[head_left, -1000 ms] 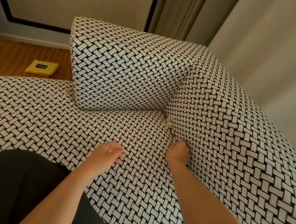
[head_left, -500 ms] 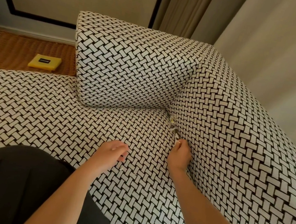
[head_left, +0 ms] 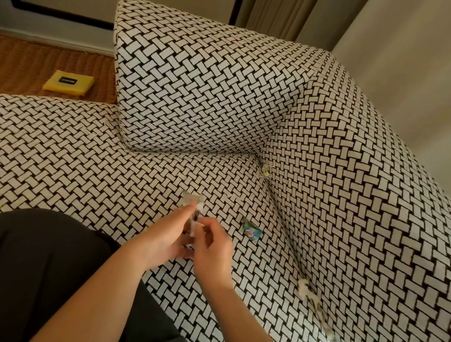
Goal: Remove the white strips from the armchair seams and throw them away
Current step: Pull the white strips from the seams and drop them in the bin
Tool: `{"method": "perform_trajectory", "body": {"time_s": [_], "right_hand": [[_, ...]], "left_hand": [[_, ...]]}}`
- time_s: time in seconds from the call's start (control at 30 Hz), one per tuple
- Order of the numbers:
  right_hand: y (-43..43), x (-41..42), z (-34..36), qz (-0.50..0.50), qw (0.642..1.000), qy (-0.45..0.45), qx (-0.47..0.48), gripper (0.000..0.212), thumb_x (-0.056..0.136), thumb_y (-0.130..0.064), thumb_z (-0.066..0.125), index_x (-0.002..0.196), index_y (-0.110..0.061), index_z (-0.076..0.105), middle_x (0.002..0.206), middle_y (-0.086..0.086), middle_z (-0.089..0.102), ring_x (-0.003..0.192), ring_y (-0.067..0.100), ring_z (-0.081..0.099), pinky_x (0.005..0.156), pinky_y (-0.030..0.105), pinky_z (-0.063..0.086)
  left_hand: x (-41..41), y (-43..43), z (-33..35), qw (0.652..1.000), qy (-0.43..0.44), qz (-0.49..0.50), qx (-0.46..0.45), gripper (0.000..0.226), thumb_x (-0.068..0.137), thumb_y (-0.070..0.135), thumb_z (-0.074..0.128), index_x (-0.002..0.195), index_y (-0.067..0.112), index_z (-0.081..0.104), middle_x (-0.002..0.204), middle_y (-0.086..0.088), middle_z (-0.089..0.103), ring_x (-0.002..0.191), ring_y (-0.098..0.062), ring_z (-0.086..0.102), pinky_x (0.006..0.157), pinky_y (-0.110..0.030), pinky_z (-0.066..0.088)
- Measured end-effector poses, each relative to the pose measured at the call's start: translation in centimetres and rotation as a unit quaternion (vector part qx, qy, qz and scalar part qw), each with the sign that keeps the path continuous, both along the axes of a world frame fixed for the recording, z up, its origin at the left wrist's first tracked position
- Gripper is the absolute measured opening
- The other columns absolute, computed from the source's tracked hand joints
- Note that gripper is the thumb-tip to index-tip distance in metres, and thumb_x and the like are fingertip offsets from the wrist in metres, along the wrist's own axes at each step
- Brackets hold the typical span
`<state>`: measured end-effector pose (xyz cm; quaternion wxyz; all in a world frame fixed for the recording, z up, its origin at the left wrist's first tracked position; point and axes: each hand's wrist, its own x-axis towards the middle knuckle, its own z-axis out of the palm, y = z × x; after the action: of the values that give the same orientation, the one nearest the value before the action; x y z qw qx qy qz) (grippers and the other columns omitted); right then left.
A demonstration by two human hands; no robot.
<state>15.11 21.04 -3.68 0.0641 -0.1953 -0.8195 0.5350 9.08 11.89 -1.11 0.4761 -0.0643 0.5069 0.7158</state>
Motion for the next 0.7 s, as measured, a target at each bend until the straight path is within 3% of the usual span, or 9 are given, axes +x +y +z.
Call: {"method": "perform_trajectory", "body": {"time_s": [0.07, 0.2, 0.27, 0.33, 0.4, 0.47, 0.53, 0.6, 0.7], "right_hand": [[-0.6, -0.3, 0.2, 0.048, 0.998, 0.001, 0.035, 0.012, 0.093, -0.016, 0.051, 0.093, -0.018, 0.064, 0.089, -0.002, 0.062, 0.081, 0.010, 0.057, 0.072, 0.019, 0.050], [-0.2, -0.6, 0.6, 0.112, 0.985, 0.051, 0.122, 0.014, 0.089, -0.014, 0.057, 0.093, -0.011, 0.070, 0.091, -0.007, 0.057, 0.090, 0.006, 0.051, 0.079, 0.008, 0.041], [0.6, -0.6, 1.0, 0.102, 0.985, 0.073, 0.116, 0.016, 0.091, -0.014, 0.055, 0.096, -0.009, 0.070, 0.097, -0.006, 0.054, 0.088, -0.002, 0.051, 0.079, 0.010, 0.044], [2.1, -0.7, 1.0, 0.036, 0.987, 0.066, 0.140, 0.020, 0.093, -0.017, 0.052, 0.107, -0.012, 0.065, 0.108, -0.003, 0.051, 0.083, -0.004, 0.051, 0.076, 0.011, 0.046], [4.3, -0.8, 0.7, -0.042, 0.974, 0.007, 0.222, 0.031, 0.094, -0.026, 0.050, 0.123, -0.017, 0.054, 0.126, 0.002, 0.043, 0.093, 0.005, 0.051, 0.079, 0.019, 0.048], [6.4, -0.9, 0.2, -0.066, 0.931, -0.087, 0.349, 0.043, 0.094, -0.036, 0.047, 0.133, -0.020, 0.043, 0.139, 0.005, 0.034, 0.117, 0.020, 0.042, 0.092, 0.034, 0.046], [7.9, -1.0, -0.4, -0.047, 0.883, -0.160, 0.439, 0.050, 0.094, -0.044, 0.040, 0.138, -0.022, 0.032, 0.144, 0.006, 0.028, 0.129, 0.024, 0.030, 0.103, 0.039, 0.036], [8.7, -1.1, -1.2, -0.034, 0.866, -0.192, 0.460, 0.055, 0.094, -0.050, 0.035, 0.141, -0.023, 0.026, 0.146, 0.006, 0.025, 0.133, 0.025, 0.024, 0.107, 0.042, 0.030], [8.8, -1.4, -2.4, -0.022, 0.884, -0.176, 0.432, 0.061, 0.093, -0.052, 0.036, 0.143, -0.020, 0.023, 0.148, 0.007, 0.024, 0.138, 0.024, 0.019, 0.113, 0.045, 0.022]], "left_hand": [[-0.1, -0.1, 0.3, 1.000, 0.005, 0.025, -0.012, 0.037, 0.098, 0.044, 0.035, 0.123, 0.022, 0.051, 0.115, -0.017, 0.059, 0.101, -0.026, 0.060, 0.081, -0.040, 0.053], [-0.2, -0.2, 0.0, 0.993, 0.017, 0.083, -0.079, 0.029, 0.101, 0.026, 0.034, 0.122, 0.019, 0.053, 0.111, -0.013, 0.062, 0.098, -0.023, 0.062, 0.073, -0.033, 0.052], [-0.3, -0.2, -0.2, 0.989, 0.025, 0.098, -0.104, 0.025, 0.100, 0.023, 0.037, 0.114, 0.015, 0.056, 0.099, -0.009, 0.063, 0.085, -0.018, 0.060, 0.064, -0.029, 0.051], [-0.5, -0.2, -0.5, 0.986, 0.024, 0.114, -0.120, 0.020, 0.099, 0.020, 0.039, 0.105, 0.012, 0.056, 0.076, -0.003, 0.055, 0.061, -0.012, 0.048, 0.048, -0.021, 0.042], [-0.6, -0.2, -0.7, 0.986, 0.019, 0.105, -0.128, 0.018, 0.099, 0.017, 0.038, 0.097, 0.009, 0.054, 0.064, 0.001, 0.044, 0.050, -0.008, 0.034, 0.039, -0.017, 0.030], [-0.6, -0.2, -0.7, 0.986, 0.015, 0.089, -0.142, 0.019, 0.098, 0.015, 0.037, 0.088, 0.008, 0.052, 0.059, 0.003, 0.038, 0.047, -0.007, 0.028, 0.033, -0.015, 0.024], [-0.5, -0.2, -0.5, 0.984, 0.007, 0.085, -0.156, 0.020, 0.097, 0.016, 0.036, 0.083, 0.009, 0.049, 0.058, 0.004, 0.035, 0.046, -0.007, 0.025, 0.031, -0.015, 0.022], [-0.6, -0.3, -0.2, 0.985, -0.003, 0.088, -0.149, 0.021, 0.094, 0.023, 0.040, 0.077, 0.011, 0.046, 0.055, 0.006, 0.031, 0.043, -0.007, 0.022, 0.030, -0.016, 0.020], [-0.7, -0.5, -0.1, 0.986, -0.021, 0.102, -0.128, 0.036, 0.091, 0.042, 0.041, 0.067, 0.016, 0.042, 0.049, 0.008, 0.028, 0.038, -0.007, 0.020, 0.031, -0.017, 0.018]]}}
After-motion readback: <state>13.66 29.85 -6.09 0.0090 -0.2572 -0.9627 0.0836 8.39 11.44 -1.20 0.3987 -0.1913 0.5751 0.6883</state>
